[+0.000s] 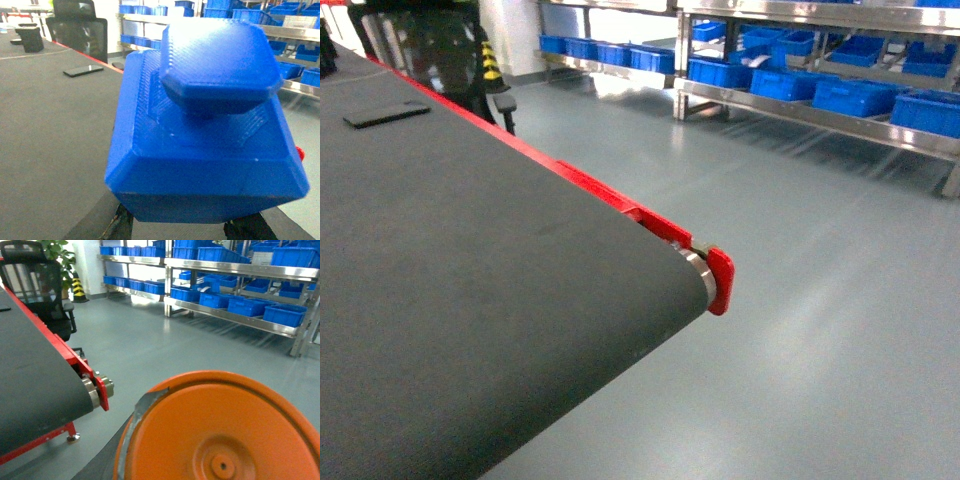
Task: Sort blue parts and orange caps into right shelf containers
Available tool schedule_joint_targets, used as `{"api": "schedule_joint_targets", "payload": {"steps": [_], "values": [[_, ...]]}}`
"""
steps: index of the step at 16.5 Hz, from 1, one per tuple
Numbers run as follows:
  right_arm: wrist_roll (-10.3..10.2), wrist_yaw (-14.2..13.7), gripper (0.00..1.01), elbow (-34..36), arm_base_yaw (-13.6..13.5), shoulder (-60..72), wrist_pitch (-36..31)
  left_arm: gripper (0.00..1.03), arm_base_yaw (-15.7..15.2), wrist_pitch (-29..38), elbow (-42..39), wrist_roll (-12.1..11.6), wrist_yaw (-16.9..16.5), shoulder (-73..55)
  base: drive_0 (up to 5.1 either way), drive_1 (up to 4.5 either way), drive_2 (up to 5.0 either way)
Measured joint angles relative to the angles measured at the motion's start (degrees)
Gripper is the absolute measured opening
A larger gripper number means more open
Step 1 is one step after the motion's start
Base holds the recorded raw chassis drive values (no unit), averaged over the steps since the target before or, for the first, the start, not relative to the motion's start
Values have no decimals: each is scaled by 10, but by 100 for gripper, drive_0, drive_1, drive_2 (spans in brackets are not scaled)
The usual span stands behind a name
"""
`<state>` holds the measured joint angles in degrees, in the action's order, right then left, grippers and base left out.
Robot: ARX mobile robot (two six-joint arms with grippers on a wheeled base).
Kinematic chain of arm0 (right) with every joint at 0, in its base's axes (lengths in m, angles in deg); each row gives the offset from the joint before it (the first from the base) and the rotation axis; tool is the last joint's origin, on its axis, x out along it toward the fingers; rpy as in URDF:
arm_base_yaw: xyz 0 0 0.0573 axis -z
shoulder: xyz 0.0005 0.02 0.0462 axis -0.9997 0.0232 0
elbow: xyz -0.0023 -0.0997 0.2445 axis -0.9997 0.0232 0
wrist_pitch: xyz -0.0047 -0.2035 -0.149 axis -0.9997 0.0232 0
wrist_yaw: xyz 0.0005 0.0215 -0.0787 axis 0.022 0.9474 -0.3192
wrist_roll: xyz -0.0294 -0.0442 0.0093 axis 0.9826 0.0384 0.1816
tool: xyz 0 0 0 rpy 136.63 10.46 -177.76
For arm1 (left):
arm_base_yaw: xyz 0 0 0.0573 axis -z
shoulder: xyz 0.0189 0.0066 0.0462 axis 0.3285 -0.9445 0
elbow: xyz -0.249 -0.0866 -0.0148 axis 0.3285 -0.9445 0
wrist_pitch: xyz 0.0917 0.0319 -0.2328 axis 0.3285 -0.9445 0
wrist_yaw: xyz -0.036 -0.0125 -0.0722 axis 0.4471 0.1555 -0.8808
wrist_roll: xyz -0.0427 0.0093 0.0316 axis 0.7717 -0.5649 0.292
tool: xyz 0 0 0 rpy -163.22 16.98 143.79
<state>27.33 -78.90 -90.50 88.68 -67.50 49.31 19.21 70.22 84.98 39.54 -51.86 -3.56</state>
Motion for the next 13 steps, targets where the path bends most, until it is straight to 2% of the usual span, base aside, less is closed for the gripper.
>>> {"api": "schedule_joint_targets", "payload": {"steps": [13], "values": [[0, 0, 43, 0, 0, 0, 0, 40, 0, 0, 0, 0, 0, 0, -162, -162, -162]]}}
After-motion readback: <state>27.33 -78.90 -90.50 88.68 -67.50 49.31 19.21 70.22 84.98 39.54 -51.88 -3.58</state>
